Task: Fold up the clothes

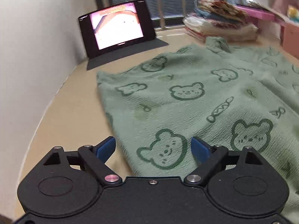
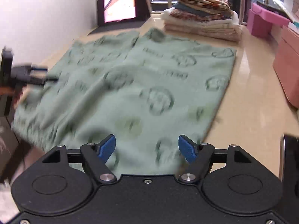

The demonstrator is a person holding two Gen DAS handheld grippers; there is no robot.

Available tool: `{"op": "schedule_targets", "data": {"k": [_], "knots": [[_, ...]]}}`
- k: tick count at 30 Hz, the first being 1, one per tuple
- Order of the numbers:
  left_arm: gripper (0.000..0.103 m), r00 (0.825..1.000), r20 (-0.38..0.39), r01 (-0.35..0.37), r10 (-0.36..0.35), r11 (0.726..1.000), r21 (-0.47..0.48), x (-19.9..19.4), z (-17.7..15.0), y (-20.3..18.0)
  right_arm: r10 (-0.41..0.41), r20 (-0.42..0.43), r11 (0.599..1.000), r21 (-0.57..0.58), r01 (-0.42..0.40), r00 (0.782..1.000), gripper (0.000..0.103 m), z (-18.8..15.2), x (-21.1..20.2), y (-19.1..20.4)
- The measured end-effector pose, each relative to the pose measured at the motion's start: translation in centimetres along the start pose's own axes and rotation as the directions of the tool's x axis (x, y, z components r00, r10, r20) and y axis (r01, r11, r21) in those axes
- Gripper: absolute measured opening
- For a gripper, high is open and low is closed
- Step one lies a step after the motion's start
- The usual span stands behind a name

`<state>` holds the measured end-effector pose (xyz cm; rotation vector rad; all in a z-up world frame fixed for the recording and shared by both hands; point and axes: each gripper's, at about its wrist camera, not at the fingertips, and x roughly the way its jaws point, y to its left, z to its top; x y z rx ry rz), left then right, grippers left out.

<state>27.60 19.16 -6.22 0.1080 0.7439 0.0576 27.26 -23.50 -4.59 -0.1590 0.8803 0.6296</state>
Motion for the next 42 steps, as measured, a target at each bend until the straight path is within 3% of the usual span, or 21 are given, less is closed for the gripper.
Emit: {"op": "schedule_targets", "data": {"k": [3,5,9,11,12,13,16,18,23,32,40,42], "knots": [[0.089,1.0,0.002,0.01,-0.01,0.997,-0.082,0.5,-0.4,1.3,-0.016,-0.007,0.998,-0.058,0.016,1.0,0.076,-2.4,-0.1,1.5],[0.089,1.0,0.0,0.003,-0.003,0.991,-0.136,0.8,-0.5,2.2,-0.053,0.041,0.993,-0.104,0.057,0.998,0.076,-3.7,-0.6,2.1],[0.089,0.997,-0.037,-0.072,0.065,0.965,-0.252,0.4,-0.3,3.3,-0.084,0.061,0.995,-0.047,0.087,0.995,0.076,-4.4,-1.6,2.0],[0.092,0.999,0.033,-0.024,0.036,0.947,-0.319,-1.7,-0.4,3.4,-0.098,0.123,0.995,0.011,0.097,0.988,0.076,-4.4,-3.0,2.3],[0.101,0.997,0.077,0.001,0.027,0.94,-0.342,-3.1,-0.4,3.2,-0.098,0.173,0.995,0.046,0.091,0.98,0.077,-4.5,-4.0,2.5],[0.103,0.993,0.118,0.019,0.024,0.935,-0.355,-4.6,-0.5,2.8,-0.092,0.233,0.994,0.082,0.075,0.968,0.078,-4.6,-5.2,2.7],[0.103,0.982,0.19,0.075,-0.008,0.935,-0.347,-8.8,-1.0,0.6,-0.075,0.369,0.99,0.139,0.025,0.926,0.089,-5.2,-9.0,3.9],[0.103,0.976,0.215,0.109,-0.036,0.935,-0.337,-11.2,-1.7,-1.0,-0.08,0.401,0.991,0.133,0.028,0.913,0.096,-5.7,-10.5,5.1],[0.103,0.956,0.27,0.202,-0.111,0.919,-0.339,-16.1,-5.1,-5.3,-0.164,0.4,0.984,0.132,0.121,0.902,0.101,-7.2,-11.3,8.3],[0.103,0.949,0.275,0.234,-0.156,0.931,-0.279,-20.6,-10.3,-12.2,-0.164,0.341,0.974,0.202,0.098,0.926,0.102,-9.9,-10.7,10.4],[0.103,0.979,0.176,0.153,-0.106,0.948,-0.28,-22.8,-12.4,-13.9,-0.198,0.321,0.967,0.221,0.131,0.926,0.102,-12.1,-11.6,12.4],[0.103,0.979,0.181,0.132,-0.091,0.965,-0.227,-23.6,-12.9,-14.7,-0.203,0.322,0.965,0.224,0.134,0.925,0.102,-12.6,-12.0,12.9]]}}
